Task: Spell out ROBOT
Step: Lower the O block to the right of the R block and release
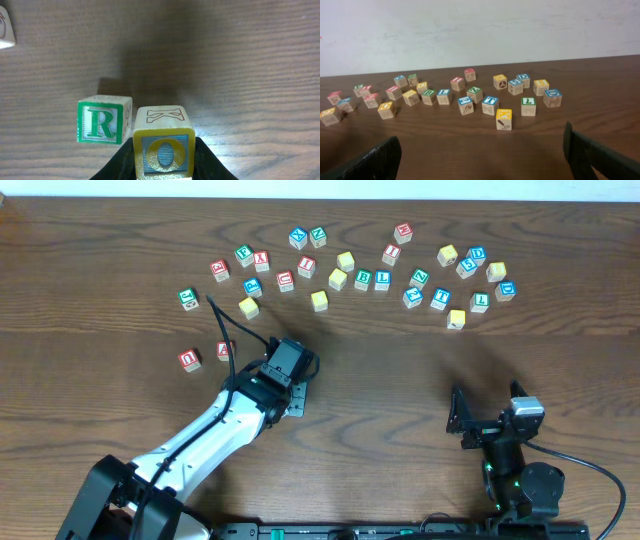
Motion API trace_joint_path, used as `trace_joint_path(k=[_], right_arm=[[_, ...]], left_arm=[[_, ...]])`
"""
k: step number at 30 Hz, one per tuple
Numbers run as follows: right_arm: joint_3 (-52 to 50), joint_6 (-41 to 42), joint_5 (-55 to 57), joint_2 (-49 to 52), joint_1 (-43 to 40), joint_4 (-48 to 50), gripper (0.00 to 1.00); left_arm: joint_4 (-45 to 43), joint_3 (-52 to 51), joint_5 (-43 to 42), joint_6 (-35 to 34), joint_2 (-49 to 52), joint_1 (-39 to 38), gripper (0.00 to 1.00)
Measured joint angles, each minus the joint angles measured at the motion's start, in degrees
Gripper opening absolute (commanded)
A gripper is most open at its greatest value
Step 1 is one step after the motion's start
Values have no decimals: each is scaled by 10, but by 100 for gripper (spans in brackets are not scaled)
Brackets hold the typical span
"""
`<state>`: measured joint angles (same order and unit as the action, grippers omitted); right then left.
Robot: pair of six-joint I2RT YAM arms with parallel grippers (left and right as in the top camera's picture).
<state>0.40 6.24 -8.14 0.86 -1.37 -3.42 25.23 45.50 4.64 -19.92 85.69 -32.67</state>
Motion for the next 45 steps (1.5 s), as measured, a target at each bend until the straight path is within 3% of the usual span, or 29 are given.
trace_joint_path(k=[43, 45], right_arm=[[0, 0, 0, 0, 0, 0, 99], [0, 0, 0, 0, 0, 0, 99]], left_arm=[[-31, -9, -28, 37, 31, 0, 8], [-31, -9, -28, 37, 31, 0, 26]])
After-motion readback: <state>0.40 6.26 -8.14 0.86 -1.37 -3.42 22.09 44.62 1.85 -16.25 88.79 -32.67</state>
